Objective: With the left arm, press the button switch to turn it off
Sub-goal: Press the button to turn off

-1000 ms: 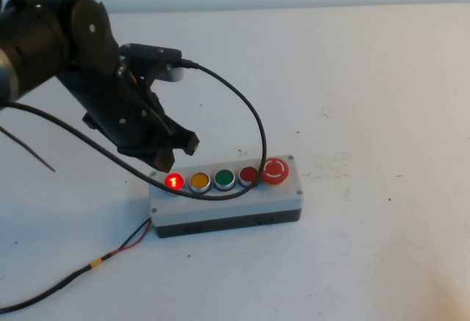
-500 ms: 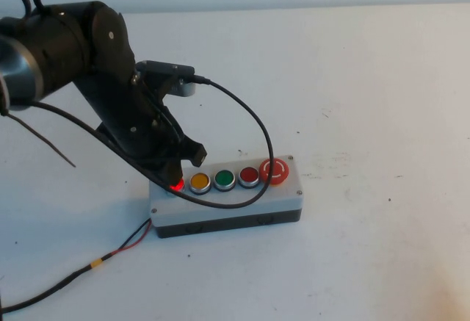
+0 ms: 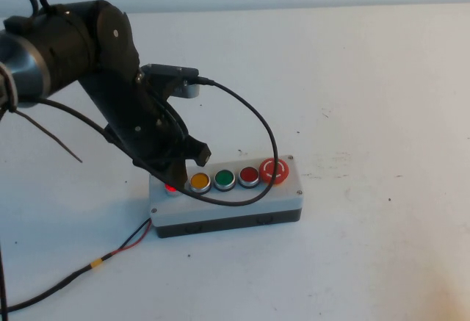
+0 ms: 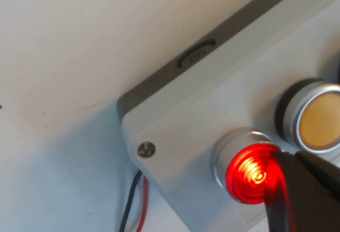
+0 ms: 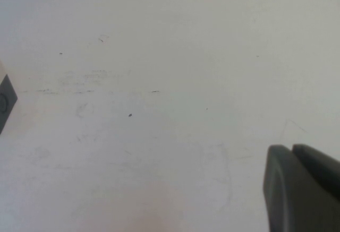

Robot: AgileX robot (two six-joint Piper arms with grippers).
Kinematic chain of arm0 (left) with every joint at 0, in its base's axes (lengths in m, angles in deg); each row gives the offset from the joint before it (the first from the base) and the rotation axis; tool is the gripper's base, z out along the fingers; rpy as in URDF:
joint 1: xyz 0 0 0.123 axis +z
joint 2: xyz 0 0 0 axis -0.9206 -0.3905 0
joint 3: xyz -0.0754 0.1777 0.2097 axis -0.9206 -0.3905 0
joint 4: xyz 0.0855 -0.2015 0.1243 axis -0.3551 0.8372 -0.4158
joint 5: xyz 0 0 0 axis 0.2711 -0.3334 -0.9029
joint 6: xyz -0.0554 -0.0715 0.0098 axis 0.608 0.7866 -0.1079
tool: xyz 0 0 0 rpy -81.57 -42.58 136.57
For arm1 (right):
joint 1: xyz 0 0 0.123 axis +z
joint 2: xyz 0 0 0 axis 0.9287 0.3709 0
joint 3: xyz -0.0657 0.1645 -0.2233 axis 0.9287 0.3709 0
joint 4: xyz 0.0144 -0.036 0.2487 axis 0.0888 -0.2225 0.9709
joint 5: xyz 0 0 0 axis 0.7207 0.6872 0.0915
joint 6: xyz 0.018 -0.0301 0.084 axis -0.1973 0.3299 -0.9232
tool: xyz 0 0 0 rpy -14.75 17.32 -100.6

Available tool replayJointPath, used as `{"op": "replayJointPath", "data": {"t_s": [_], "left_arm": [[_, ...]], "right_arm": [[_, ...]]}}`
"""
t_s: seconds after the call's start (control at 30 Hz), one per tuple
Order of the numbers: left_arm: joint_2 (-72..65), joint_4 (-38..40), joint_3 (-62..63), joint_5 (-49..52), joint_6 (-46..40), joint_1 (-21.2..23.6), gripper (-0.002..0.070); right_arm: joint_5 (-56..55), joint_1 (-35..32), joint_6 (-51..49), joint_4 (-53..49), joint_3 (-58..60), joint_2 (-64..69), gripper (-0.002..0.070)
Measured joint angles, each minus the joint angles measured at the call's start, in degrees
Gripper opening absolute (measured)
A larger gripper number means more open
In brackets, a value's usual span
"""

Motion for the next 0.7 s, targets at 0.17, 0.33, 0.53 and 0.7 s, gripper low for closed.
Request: {"op": "replayJointPath", "data": {"t_s": [0.17,0.33,0.53,0.7], "left_arm": [[-0.7,1.4,0.4,0.6,-0.3,0.0,-0.0003],[1.6,0.8,-0.1,-1.3,-1.3,-0.3,-0.0003],[15.3,-0.9,-7.8,-11.1,-1.9,-1.4,-0.0003],[33.1,-1.4,-23.9,-24.0,-1.9,-1.6,-0.0003]], "right_arm": [[0.0,0.0,0.0,0.0,0.0,0.0,-0.0016],[0.0,0.0,0.0,0.0,0.0,0.0,-0.0016],[0.0,0.0,0.0,0.0,0.0,0.0,-0.0016],[0.0,0.0,0.0,0.0,0.0,0.0,-0.0016]]}}
